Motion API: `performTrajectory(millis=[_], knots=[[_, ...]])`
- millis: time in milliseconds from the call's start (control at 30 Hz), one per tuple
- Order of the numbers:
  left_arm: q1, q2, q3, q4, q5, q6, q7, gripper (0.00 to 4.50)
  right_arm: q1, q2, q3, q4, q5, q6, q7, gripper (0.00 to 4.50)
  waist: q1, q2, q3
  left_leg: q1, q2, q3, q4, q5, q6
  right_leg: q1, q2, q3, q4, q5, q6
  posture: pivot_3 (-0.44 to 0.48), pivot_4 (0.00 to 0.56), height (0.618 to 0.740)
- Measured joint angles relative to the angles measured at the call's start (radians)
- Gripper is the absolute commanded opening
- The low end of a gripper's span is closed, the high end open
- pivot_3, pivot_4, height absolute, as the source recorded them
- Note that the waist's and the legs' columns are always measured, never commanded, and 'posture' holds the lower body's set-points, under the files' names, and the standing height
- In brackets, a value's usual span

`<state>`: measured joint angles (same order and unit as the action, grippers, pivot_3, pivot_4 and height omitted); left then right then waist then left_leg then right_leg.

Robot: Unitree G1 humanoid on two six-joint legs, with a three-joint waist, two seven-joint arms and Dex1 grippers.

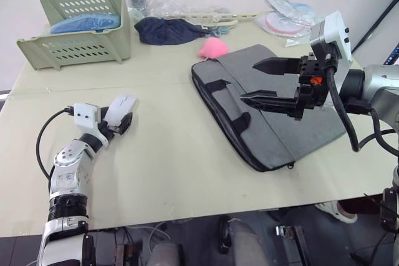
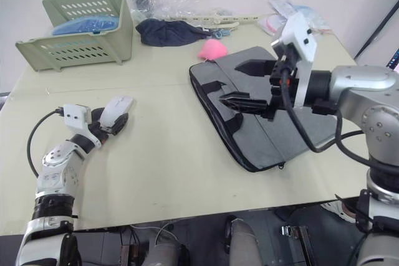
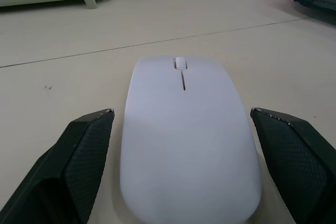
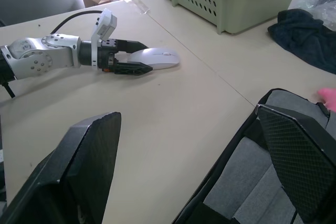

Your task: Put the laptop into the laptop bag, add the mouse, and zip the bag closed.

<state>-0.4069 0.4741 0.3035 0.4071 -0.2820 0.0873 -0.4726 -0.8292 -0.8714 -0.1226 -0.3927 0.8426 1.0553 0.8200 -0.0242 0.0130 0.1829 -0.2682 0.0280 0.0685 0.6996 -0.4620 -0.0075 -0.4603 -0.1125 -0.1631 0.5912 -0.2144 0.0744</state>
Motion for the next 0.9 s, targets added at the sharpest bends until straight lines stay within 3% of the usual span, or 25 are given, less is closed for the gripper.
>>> performTrajectory(millis=[67, 100, 133, 200, 700, 900], knots=[[0.0, 0.0, 0.0, 0.0, 0.0, 0.0, -0.002, 3.99, -0.009, 0.001, 0.0, 0.0, 0.0, 0.0, -0.003, 4.5, 0.0, 0.0, 0.0, 0.0, 0.0, 0.0, 0.0, 0.0, 0.0, 0.0, 0.0, 0.0, 0.0, 0.0, 0.0, 0.0, 0.15, 0.74], [0.0, 0.0, 0.0, 0.0, 0.0, 0.0, -0.005, 3.98, -0.012, 0.001, 0.0, 0.0, 0.0, 0.0, -0.005, 4.5, 0.0, 0.0, 0.0, 0.0, 0.0, 0.0, 0.0, 0.0, 0.0, 0.0, 0.0, 0.0, 0.0, 0.0, 0.0, 0.0, 0.15, 0.74], [0.0, 0.0, 0.0, 0.0, 0.0, 0.0, -0.007, 3.3, -0.012, 0.002, 0.0, 0.0, 0.0, 0.0, -0.006, 4.5, 0.0, 0.0, 0.0, 0.0, 0.0, 0.0, 0.0, 0.0, 0.0, 0.0, 0.0, 0.0, 0.0, 0.0, 0.0, 0.0, 0.15, 0.74], [0.0, 0.0, 0.0, 0.0, 0.0, -0.001, -0.009, 2.8, -0.013, 0.004, 0.0, 0.0, 0.0, 0.001, -0.008, 4.5, 0.0, 0.0, 0.0, 0.0, 0.0, 0.0, 0.0, 0.0, 0.0, 0.0, 0.0, 0.0, 0.0, 0.0, 0.0, 0.0, 0.15, 0.74], [-0.008, 0.0, -0.01, -0.001, 0.011, 0.018, -0.006, 2.81, -0.013, 0.006, 0.0, 0.0, 0.0, 0.003, -0.02, 4.5, 0.005, 0.0, 0.0, 0.0, 0.0, 0.0, 0.0, 0.0, 0.0, 0.0, 0.0, 0.0, 0.0, 0.0, 0.0, 0.0, 0.15, 0.74], [0.067, 0.008, -0.025, -0.144, 0.002, 0.082, -0.016, 2.81, 0.018, -0.004, 0.0, -0.014, -0.003, 0.018, -0.039, 4.5, 0.003, -0.001, -0.001, 0.0, 0.0, 0.0, 0.0, 0.0, 0.0, 0.0, 0.0, 0.0, 0.0, 0.0, 0.0, 0.0, 0.15, 0.74]])
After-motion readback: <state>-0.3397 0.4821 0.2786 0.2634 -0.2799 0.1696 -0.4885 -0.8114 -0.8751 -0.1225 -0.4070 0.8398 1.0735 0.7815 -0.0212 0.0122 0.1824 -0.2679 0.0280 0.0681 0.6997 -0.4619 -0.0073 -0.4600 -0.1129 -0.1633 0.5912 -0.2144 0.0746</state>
